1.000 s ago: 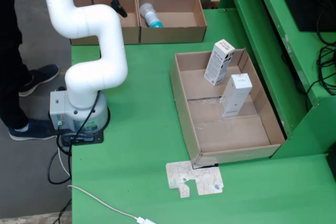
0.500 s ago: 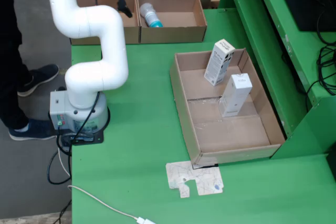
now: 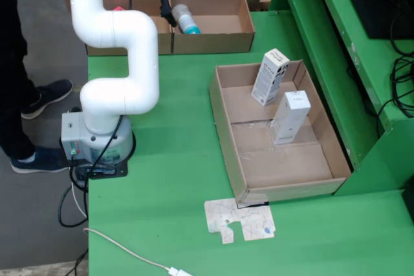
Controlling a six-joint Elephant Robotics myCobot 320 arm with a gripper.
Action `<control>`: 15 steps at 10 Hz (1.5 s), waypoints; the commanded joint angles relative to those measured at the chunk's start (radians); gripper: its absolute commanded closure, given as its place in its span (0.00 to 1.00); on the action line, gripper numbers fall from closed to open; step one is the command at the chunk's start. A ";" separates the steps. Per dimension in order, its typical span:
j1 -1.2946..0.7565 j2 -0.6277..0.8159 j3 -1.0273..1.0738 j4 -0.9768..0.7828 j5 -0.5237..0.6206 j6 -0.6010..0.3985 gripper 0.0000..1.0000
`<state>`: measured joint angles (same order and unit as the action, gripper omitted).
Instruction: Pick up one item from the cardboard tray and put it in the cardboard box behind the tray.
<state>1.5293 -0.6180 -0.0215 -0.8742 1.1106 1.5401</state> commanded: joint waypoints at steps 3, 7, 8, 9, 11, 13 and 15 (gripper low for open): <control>-0.132 0.041 0.021 0.019 0.032 -0.139 0.00; -0.288 -0.138 0.365 -0.115 0.120 -0.303 0.00; -0.345 -0.159 0.437 -0.146 0.130 -0.365 0.00; -0.345 -0.159 0.437 -0.146 0.130 -0.365 0.00; -0.412 -0.143 0.500 -0.183 0.148 -0.439 0.00; -0.435 -0.108 0.459 -0.167 0.148 -0.461 0.00; -0.448 -0.089 0.455 -0.174 0.152 -0.474 0.00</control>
<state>1.1058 -0.7653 0.3419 -1.0552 1.2669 1.0859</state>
